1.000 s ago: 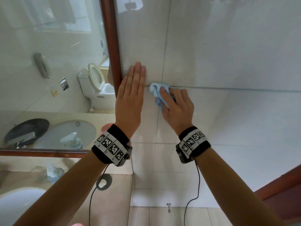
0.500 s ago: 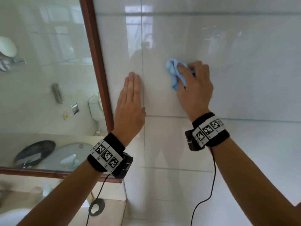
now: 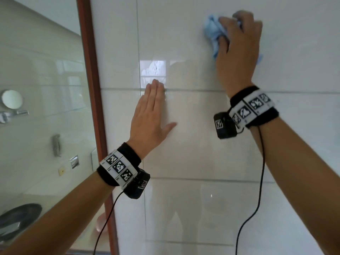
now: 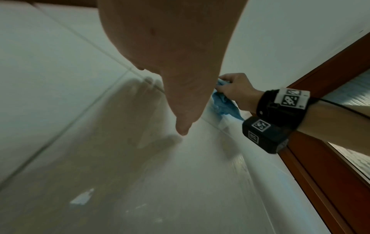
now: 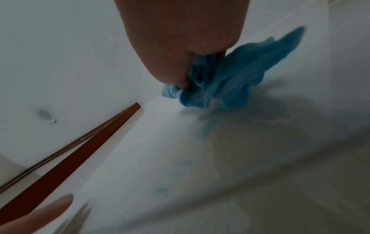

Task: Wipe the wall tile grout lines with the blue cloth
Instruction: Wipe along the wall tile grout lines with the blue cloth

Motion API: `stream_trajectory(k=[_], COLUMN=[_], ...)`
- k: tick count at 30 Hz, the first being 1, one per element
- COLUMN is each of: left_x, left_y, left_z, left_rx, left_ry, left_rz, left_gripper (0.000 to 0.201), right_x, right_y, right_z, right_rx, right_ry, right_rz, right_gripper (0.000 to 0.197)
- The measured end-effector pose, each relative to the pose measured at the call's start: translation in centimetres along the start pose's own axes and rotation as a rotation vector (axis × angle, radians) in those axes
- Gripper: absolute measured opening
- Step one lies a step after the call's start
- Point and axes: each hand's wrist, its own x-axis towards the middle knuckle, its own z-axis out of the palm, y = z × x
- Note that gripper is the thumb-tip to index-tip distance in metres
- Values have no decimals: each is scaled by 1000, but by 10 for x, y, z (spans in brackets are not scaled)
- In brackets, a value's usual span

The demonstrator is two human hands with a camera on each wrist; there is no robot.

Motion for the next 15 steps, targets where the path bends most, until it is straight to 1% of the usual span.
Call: stream_trajectory(k=[2,4,6,8,9,10,12,13,14,15], left_x=[19,39,56,68,71,73,72,71,70,69], left_y=[6,9,9,3,0,-5,-16,-24,-32,-40], left_z=[-1,-5,-11,-19,-23,-27,-32,-34,-34,-34], left_rx=[5,9,29,51,49,39,33,50,67,78], left_ry=[28,67,80,74,87,109,166,185,189,182], left_rz=[41,82,90,59,34,7,-39,-59,-82,-104], left_gripper=[106,102,108,118,117,111,83,73,72,77], right_x=[29,51,69,81,84,85,77,69,59,48], right_y=[-1,-7,-12,-15,-16,-18,-24,-27,-30,-34], right_z=[3,8,17,26,31,35,45,49,54,59], right_rx=[28,56,36,7,8,22,68,90,126,190], right_ry=[-27,-54,-90,-109,-96,-81,-69,-63,-55,-55], right_rz=[-30,-95,-146,-129,-116,-112,-133,-150,-165,-168], right_gripper=[36,38,39,36,35,34,33,32,32,32])
